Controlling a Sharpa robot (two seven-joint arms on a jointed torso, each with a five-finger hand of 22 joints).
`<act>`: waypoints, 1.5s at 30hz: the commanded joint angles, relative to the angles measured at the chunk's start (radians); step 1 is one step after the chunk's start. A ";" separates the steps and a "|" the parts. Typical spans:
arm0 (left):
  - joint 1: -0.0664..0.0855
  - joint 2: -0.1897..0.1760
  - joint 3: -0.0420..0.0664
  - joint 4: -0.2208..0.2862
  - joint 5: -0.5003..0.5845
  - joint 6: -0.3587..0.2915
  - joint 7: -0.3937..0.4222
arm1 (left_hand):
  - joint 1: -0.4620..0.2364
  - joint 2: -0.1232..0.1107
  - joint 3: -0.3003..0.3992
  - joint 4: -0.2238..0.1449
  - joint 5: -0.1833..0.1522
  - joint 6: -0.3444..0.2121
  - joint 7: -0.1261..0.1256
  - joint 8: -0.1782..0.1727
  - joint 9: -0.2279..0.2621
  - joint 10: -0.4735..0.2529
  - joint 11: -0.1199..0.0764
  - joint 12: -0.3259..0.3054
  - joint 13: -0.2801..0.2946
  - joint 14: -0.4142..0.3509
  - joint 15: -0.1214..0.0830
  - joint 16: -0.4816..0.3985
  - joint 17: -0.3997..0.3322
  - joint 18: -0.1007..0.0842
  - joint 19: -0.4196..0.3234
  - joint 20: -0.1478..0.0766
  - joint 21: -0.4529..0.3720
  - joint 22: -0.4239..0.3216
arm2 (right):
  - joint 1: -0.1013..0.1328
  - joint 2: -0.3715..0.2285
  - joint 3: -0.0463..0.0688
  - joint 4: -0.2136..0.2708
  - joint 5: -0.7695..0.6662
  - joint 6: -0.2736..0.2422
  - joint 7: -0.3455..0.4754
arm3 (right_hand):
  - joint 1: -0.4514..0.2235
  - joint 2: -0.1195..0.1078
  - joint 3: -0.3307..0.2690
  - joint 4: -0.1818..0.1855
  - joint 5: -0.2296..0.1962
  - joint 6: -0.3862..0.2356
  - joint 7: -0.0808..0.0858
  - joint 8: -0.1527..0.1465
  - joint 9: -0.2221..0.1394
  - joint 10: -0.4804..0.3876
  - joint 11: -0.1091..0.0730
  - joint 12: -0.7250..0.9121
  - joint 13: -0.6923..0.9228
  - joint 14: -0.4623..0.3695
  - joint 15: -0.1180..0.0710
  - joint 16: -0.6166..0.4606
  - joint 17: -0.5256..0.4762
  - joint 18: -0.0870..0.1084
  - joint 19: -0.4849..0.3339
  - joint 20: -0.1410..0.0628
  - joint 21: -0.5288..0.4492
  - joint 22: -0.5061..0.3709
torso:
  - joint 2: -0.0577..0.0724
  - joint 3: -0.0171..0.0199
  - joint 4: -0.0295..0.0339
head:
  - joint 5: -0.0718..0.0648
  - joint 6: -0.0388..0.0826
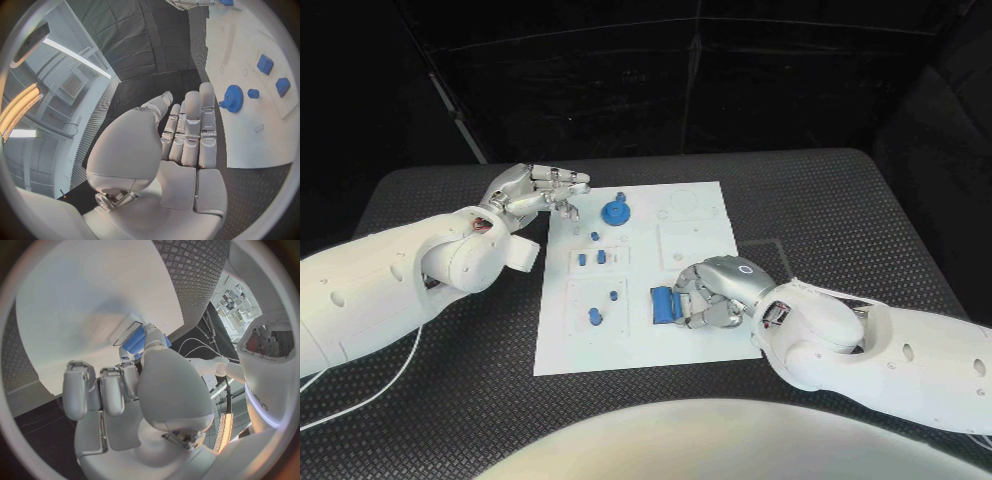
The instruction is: Assemble the parts on the task board
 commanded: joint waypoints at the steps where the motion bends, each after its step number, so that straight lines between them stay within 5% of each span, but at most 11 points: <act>1: 0.001 0.000 0.001 0.002 0.000 0.014 -0.002 | -0.004 0.008 -0.007 0.001 0.001 -0.008 0.000 0.004 0.001 -0.009 0.001 0.004 0.001 -0.004 0.000 -0.002 -0.002 0.020 0.000 0.008 -0.006 -0.001 | 0.002 0.000 0.001 0.008 0.015 -0.047 0.045 | 0.003 0.018 -0.006 0.003 0.013 0.052 -0.024 0.001 0.002 -0.003 -0.007 0.002 0.011 0.085 -0.007 0.005 0.158 0.000 0.033 -0.008 0.005 0.099 | 0.000 0.0002 0.0000 | -0.001 0.000; 10: 0.001 0.000 0.001 0.002 0.000 0.018 -0.006 | -0.006 0.008 -0.009 0.002 0.000 -0.011 0.002 0.003 0.000 -0.012 0.002 0.005 0.001 -0.005 0.001 -0.002 -0.002 0.020 0.000 0.009 -0.007 -0.002 | 0.002 -0.019 0.001 0.016 0.021 -0.049 0.066 | -0.001 0.018 -0.009 0.008 0.024 0.054 -0.024 -0.002 0.002 -0.003 -0.007 0.002 0.010 0.085 -0.007 0.005 0.158 -0.001 0.034 -0.008 0.006 0.100 | -0.001 0.0002 -0.0008 | 0.000 0.000; 25: 0.001 0.002 0.001 -0.001 0.000 0.021 -0.007 | -0.007 0.008 -0.010 0.003 0.000 -0.012 0.002 0.003 0.000 -0.013 0.003 0.006 0.001 -0.006 0.001 -0.002 -0.002 0.020 -0.001 0.009 -0.007 -0.002 | 0.002 -0.060 0.001 0.022 0.016 0.040 0.092 | -0.003 0.015 -0.011 0.009 0.026 0.054 -0.024 -0.004 0.001 -0.004 -0.007 0.001 0.009 0.085 -0.007 0.005 0.158 0.000 0.033 -0.008 0.006 0.100 | -0.001 -0.0003 -0.0003 | 0.000 0.000; 36: 0.001 0.003 0.001 -0.003 0.000 0.022 -0.007 | -0.007 0.008 -0.010 0.003 0.000 -0.012 0.002 0.003 0.000 -0.013 0.003 0.006 0.001 -0.006 0.001 -0.002 -0.002 0.020 -0.001 0.009 -0.007 -0.002 | 0.002 -0.061 0.001 0.016 -0.016 0.052 0.079 | 0.000 0.012 -0.012 0.009 0.027 0.050 -0.023 -0.008 0.000 -0.008 -0.007 -0.003 0.004 0.084 -0.007 0.004 0.155 0.000 0.032 -0.008 0.004 0.098 | 0.000 -0.0002 0.0013 | 0.001 0.000; 45: 0.001 0.004 0.001 -0.003 0.000 0.024 -0.009 | -0.007 0.008 -0.010 0.003 0.000 -0.012 0.002 0.003 0.000 -0.013 0.003 0.006 0.001 -0.006 0.001 -0.002 -0.002 0.020 -0.001 0.009 -0.007 -0.002 | 0.002 -0.055 0.001 0.015 -0.026 0.036 0.085 | 0.011 0.000 -0.017 0.007 0.018 -0.021 0.000 -0.065 -0.002 -0.028 0.013 -0.020 -0.019 0.083 0.008 0.000 0.151 0.002 0.028 0.003 -0.002 0.090 | 0.001 -0.0002 0.0005 | 0.002 0.000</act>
